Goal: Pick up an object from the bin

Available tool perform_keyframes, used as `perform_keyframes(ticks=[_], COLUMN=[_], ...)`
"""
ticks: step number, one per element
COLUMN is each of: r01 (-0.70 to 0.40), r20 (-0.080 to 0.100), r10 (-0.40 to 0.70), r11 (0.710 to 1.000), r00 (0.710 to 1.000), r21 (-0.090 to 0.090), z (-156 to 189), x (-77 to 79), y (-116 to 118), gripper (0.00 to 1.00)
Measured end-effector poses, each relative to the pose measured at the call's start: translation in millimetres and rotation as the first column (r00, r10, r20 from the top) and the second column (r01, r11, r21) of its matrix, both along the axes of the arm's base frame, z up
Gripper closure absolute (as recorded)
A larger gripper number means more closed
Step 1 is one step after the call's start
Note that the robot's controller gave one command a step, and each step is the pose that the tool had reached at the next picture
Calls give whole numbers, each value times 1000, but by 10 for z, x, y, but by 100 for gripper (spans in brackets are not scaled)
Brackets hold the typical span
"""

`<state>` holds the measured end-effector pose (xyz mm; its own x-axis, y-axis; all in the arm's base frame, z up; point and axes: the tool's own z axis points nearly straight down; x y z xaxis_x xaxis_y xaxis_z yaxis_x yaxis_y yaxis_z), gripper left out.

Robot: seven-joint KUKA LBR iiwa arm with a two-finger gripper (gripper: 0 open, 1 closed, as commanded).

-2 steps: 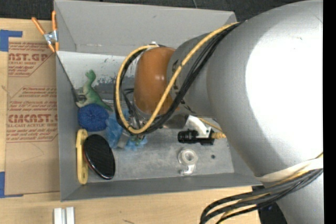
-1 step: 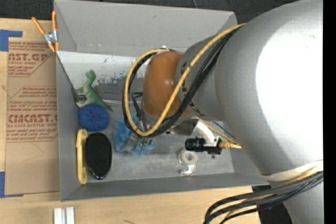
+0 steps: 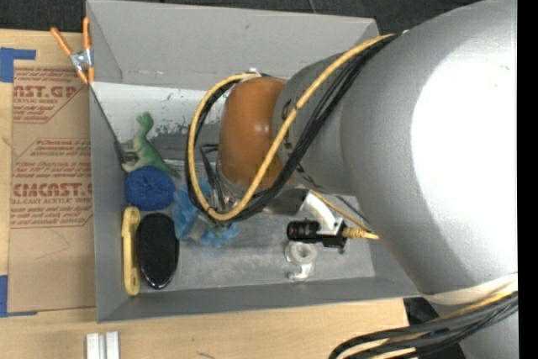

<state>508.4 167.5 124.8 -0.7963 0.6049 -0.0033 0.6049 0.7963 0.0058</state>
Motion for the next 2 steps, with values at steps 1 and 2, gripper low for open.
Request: perform_keyframes(ticks=[1,2], r01=[-49,-46], r20=[-6,-10], r10=[49,46], r11=[999,999], r00=[999,999], r21=[-7,-5], z=[-94,190], x=[-144,-227], y=[-2,-213], gripper=[100,100])
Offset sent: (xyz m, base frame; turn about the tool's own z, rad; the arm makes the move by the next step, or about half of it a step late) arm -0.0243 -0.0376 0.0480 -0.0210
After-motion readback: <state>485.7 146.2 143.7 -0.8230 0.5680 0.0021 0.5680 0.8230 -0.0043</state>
